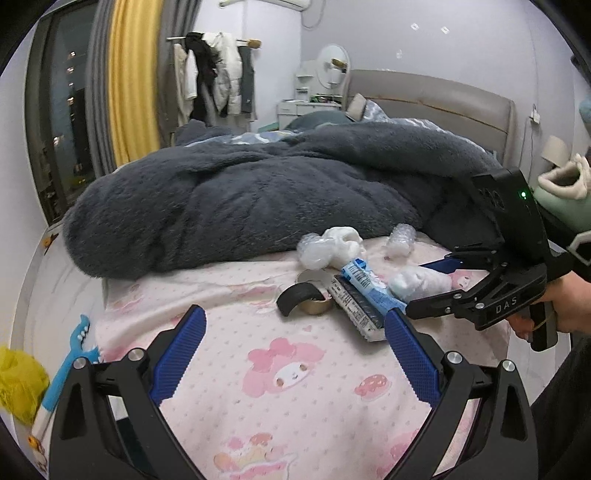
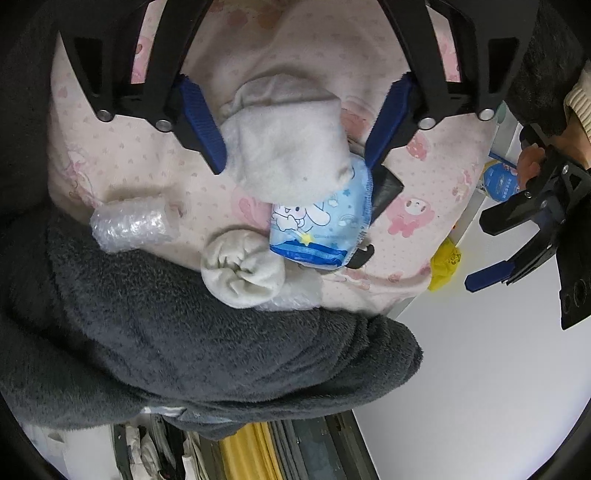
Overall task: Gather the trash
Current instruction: 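Move the right gripper back to the bed and close on the white cloth, then grasp the blue diaper pack with the left gripper while the right gripper holds the white cloth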
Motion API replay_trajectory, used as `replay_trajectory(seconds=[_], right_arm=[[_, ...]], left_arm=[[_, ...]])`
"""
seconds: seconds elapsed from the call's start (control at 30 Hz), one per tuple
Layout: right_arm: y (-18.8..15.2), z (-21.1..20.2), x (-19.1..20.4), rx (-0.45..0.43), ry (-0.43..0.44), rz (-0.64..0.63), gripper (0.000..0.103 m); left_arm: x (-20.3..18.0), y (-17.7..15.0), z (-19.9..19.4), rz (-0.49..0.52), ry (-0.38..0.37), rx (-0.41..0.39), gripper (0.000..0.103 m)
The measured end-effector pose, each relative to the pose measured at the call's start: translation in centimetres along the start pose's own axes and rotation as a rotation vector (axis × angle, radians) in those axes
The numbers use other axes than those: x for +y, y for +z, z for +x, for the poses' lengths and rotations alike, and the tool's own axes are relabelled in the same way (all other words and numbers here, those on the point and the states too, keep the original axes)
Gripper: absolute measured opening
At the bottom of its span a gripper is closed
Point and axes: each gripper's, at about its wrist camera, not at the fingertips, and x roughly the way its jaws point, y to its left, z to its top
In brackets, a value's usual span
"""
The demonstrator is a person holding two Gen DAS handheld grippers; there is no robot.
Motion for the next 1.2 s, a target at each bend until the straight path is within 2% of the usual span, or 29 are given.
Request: replay_trajectory(seconds=[0.1, 0.17, 0.33, 0.53, 0.7, 0.8, 0.87, 1.0, 1.07, 1.2], right_arm=[[0.0, -0.3, -0.4, -0.005, 0.015, 0.013, 0.059], [0.2, -0.7, -0.6, -0.014, 0.026, 0.025, 0.055], [0.3, -0.9, -1.4, 0.005, 0.081, 0.069, 0.055], [-0.1, -1.0, -2.6, 0.001, 0.16, 0.135, 0.056], [-0.6, -1.4, -3.1, 0.005, 0.123, 0.129, 0.056], [-0.8, -1.6, -3.4, -0.002, 0.105, 0.134, 0.043], [-0.9, -2.0, -3.7, -0.023, 0.103, 0.141, 0.041], [-0.6, -3.3, -4.1, -0.074, 0.09, 0.154, 0.041], [-0.5, -3.8, -4.4, -0.096, 0.081, 0.163, 0.041], [-0.4, -4.4, -5.0, -0.118, 0.076, 0.177, 0.041]], left_arm=[[-0.7, 0.4, 0.5, 0.037, -0.018, 0.01, 0.099], [-1.6, 0.6, 1.2, 0.082, -0.026, 0.024, 0.099], [-3.3, 0.9, 2.5, 0.156, -0.041, 0.055, 0.099], [-4.1, 1.3, 3.6, 0.158, -0.062, 0.068, 0.099], [-4.8, 1.8, 4.3, 0.158, -0.072, 0.073, 0.099], [-5.4, 1.9, 4.8, 0.172, -0.072, 0.079, 0.099], [-6.0, 2.0, 5.1, 0.191, -0.068, 0.084, 0.099], [-7.1, 2.0, 5.9, 0.264, -0.019, 0.098, 0.099], [-7.9, 1.8, 6.3, 0.332, 0.011, 0.108, 0.099], [-8.6, 2.0, 7.1, 0.367, 0.008, 0.123, 0.099]])
